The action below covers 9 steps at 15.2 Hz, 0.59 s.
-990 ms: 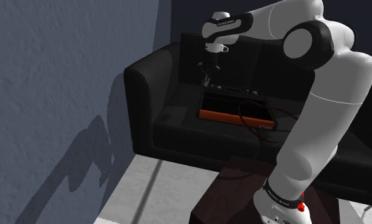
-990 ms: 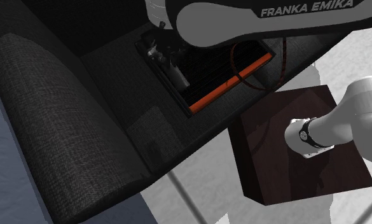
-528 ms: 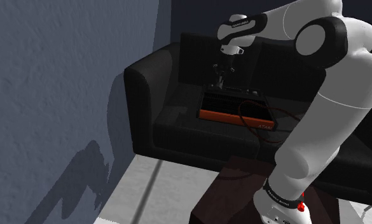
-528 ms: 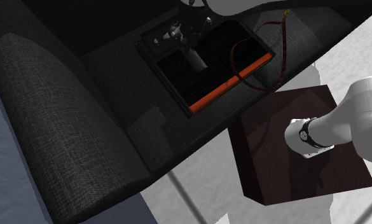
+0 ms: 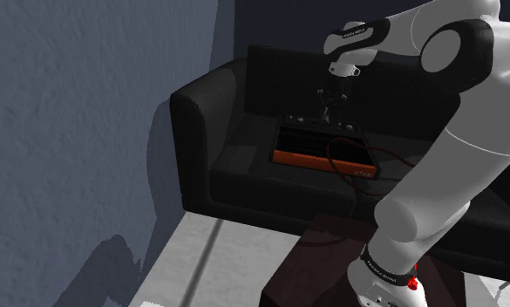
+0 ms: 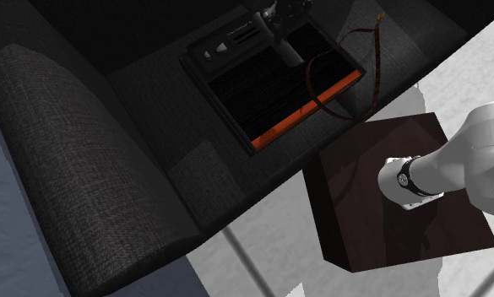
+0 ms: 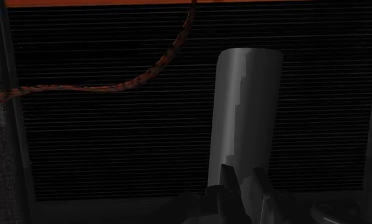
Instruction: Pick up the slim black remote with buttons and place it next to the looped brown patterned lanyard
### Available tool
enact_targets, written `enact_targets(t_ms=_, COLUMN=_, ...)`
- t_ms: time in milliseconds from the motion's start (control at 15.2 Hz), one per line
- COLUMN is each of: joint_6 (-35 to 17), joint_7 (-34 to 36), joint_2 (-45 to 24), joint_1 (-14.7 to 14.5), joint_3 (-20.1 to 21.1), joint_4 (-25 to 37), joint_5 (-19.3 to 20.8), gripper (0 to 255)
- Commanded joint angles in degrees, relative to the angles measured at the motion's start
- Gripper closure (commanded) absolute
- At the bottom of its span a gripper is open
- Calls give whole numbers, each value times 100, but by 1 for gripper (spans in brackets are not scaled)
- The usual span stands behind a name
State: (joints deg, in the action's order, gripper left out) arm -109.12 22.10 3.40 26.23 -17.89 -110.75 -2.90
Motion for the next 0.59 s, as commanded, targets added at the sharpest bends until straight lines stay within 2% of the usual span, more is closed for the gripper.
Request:
enact_targets(t_ms=0, joint_6=18, joint_7=-287, joint_2=9, joint_1=131, joint_3=-149, joint_4=-4, joint_5=3, gripper=255)
enact_targets(t_ms=528, joint_6=128, joint_7=-1396, joint_2=-61, joint_1=648, joint_3=-740, joint_4=104, joint_5=-14, gripper=255)
